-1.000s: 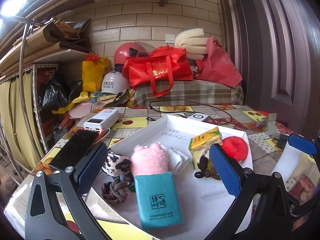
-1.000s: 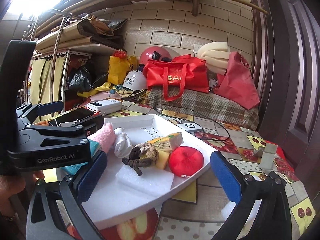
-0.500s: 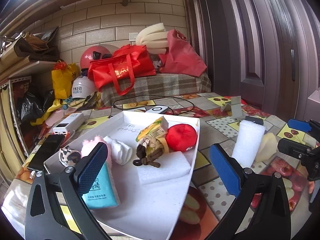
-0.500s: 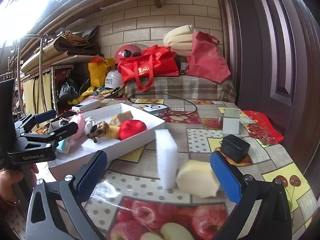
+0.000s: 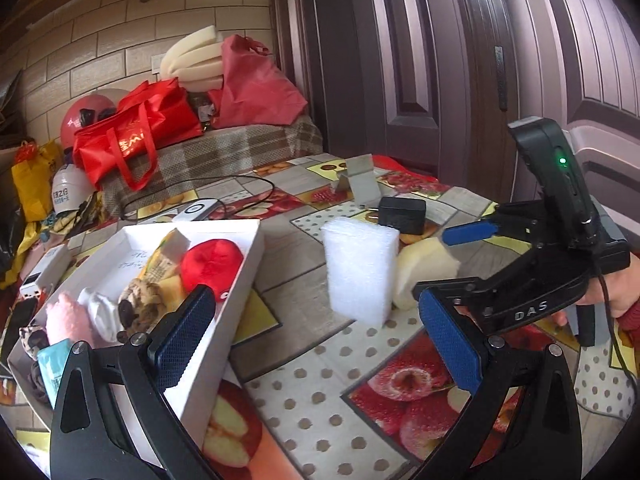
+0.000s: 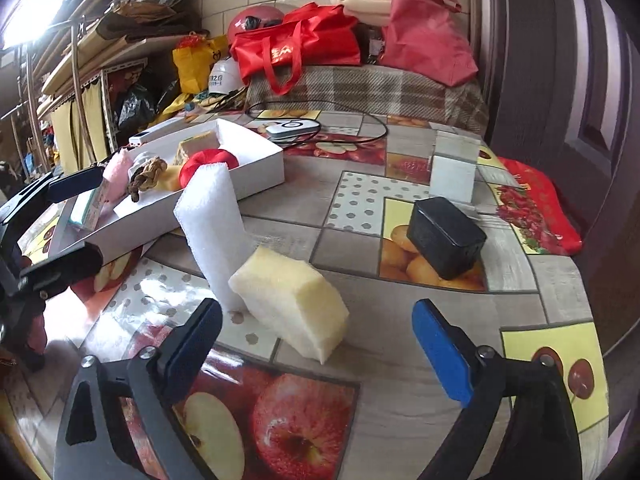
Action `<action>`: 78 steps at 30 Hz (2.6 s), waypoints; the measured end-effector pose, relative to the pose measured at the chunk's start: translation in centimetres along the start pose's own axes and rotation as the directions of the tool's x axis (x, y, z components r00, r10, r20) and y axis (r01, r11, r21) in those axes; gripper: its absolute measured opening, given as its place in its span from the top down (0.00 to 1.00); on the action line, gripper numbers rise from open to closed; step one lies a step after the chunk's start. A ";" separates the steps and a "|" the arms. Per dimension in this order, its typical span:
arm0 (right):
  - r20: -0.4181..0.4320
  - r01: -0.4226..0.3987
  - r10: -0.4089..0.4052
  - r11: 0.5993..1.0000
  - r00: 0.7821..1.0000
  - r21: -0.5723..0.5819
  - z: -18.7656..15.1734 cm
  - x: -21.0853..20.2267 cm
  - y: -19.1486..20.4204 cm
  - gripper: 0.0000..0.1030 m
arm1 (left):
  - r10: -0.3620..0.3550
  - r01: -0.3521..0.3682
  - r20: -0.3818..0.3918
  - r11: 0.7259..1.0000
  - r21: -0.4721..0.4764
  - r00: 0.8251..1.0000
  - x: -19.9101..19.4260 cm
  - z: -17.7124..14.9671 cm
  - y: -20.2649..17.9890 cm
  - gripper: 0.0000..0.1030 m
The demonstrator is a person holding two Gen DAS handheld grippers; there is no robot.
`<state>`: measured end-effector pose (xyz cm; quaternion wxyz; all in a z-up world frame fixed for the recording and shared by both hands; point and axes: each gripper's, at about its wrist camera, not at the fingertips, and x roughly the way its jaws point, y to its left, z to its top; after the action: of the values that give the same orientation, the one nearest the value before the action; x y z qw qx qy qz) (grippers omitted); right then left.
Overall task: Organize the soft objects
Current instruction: 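Grasp the white foam sheet with the left tool while the right tool grasps the yellow foam block, then carry the foam sheet and yellow foam block into the white box and release both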
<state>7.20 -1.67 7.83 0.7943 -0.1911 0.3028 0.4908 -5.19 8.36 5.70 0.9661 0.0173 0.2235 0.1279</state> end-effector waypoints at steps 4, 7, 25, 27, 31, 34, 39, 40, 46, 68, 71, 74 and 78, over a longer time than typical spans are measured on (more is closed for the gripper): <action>-0.083 -0.049 0.046 0.998 0.996 -0.032 0.4 1.9 0.2 0.60 | -0.012 0.013 -0.048 1.000 0.021 0.999 1.3 0.4 -0.9 0.01; -0.063 -0.106 0.105 0.994 0.992 -0.016 0.1 1.3 -0.2 0.76 | -0.019 0.020 -0.084 1.000 0.015 0.996 2.4 0.6 -1.2 0.01; 0.021 -0.089 0.086 0.976 0.996 0.200 -0.4 -0.7 -4.3 0.76 | 0.154 -0.192 -0.251 0.972 -0.135 0.956 9.6 2.4 -2.0 0.46; 0.026 -0.091 0.087 0.973 0.996 0.211 -0.5 -0.8 -4.5 0.76 | 0.096 -0.137 -0.242 0.977 -0.161 0.966 9.4 2.2 -1.7 0.56; 0.039 -0.082 0.075 0.975 0.996 0.208 -0.4 -1.0 -4.4 0.76 | 0.046 -0.073 -0.178 0.986 -0.153 0.983 8.2 2.3 -2.3 0.57; 0.054 -0.061 0.052 0.979 0.997 0.192 -0.4 -1.4 -4.0 0.76 | 0.063 -0.074 -0.117 0.993 -0.092 0.991 6.9 2.6 -3.7 0.57; 0.091 -0.005 -0.011 0.985 0.996 0.170 -0.3 -2.2 -3.6 0.76 | 0.086 -0.090 -0.049 0.994 -0.069 0.995 5.3 2.7 -4.1 0.57; 0.101 0.009 -0.026 0.986 0.995 0.169 -0.3 -2.4 -3.5 0.76 | 0.089 -0.092 -0.042 0.993 -0.079 0.995 5.1 2.7 -3.9 0.57; 0.189 0.085 -0.119 0.980 0.975 0.181 -0.7 -4.2 -3.1 0.76 | 0.083 -0.081 0.009 0.989 -0.126 0.997 3.6 2.3 -2.9 0.57; 0.292 0.152 -0.205 0.969 0.934 0.195 -1.6 -6.5 1.2 0.76 | 0.101 -0.081 0.135 0.986 -0.143 0.986 -1.9 0.4 -1.4 0.57; 0.291 0.143 -0.197 0.970 0.936 0.199 -1.5 -6.4 1.5 0.76 | 0.110 -0.090 0.141 0.986 -0.142 0.984 -2.6 0.1 -0.9 0.57; 0.285 0.134 -0.186 0.972 0.940 0.191 -1.4 -6.1 2.2 0.76 | 0.127 -0.106 0.144 0.984 -0.142 0.981 -3.4 -0.4 -0.2 0.57; 0.289 0.118 -0.163 0.979 0.943 0.167 -1.3 -6.0 3.6 0.75 | 0.154 -0.131 0.143 0.979 -0.158 0.978 -4.4 -1.1 1.3 0.57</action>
<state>1.59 -4.79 10.87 0.8761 -0.0759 0.1994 0.4324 -9.79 8.50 6.73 0.9675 -0.0287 0.1361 0.2113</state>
